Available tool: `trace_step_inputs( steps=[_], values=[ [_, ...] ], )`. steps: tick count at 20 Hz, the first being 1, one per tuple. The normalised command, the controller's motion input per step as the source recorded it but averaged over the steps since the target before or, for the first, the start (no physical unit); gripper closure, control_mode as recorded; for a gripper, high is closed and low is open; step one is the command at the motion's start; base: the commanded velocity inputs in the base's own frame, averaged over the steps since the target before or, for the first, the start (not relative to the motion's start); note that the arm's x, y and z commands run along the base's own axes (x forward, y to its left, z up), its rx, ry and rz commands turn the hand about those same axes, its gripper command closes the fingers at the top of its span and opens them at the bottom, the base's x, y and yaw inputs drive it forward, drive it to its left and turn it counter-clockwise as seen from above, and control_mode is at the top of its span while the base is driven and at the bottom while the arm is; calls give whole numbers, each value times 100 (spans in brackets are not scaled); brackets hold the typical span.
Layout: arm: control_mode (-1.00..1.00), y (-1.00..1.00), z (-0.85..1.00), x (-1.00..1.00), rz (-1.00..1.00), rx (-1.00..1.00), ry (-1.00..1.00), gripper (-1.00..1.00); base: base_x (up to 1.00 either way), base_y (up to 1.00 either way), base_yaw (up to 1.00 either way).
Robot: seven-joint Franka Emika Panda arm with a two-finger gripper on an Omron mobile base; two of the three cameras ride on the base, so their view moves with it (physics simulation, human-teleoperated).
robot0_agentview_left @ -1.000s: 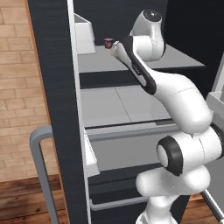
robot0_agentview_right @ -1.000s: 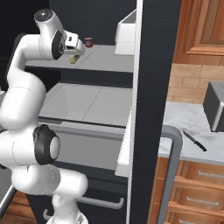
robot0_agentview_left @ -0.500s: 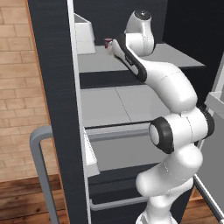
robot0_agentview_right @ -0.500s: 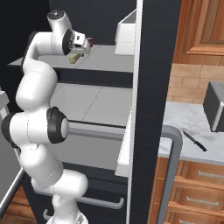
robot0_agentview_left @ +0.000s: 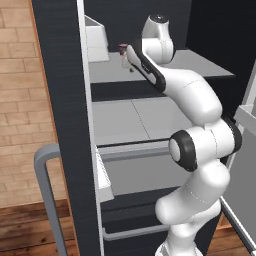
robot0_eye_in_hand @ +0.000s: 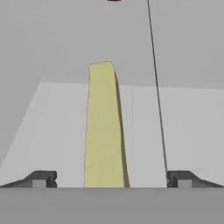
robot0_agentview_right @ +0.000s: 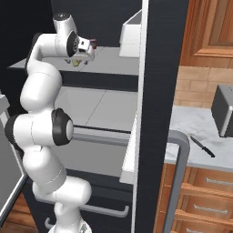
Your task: Retrieve the butter from the fridge and place it on a plate on the dining table. Then retrieve the butter knife by the fridge and place it near the plate.
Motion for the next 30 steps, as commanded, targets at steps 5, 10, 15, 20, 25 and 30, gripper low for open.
trace_step_inputs(
  steps=[5,10,15,20,25,30],
  values=[
    [-100,4,-45,1,0,-1,11,-100,0,0,0],
    [-100,4,-29,3,0,0,10,100,0,0,0],
    [-100,5,-8,2,0,0,0,100,0,0,0],
    [-100,5,0,-3,0,0,-10,100,0,0,0],
    [-100,2,0,-1,0,0,-35,100,0,0,0],
    [-100,0,0,-43,0,0,-14,100,0,0,0]
  ],
)
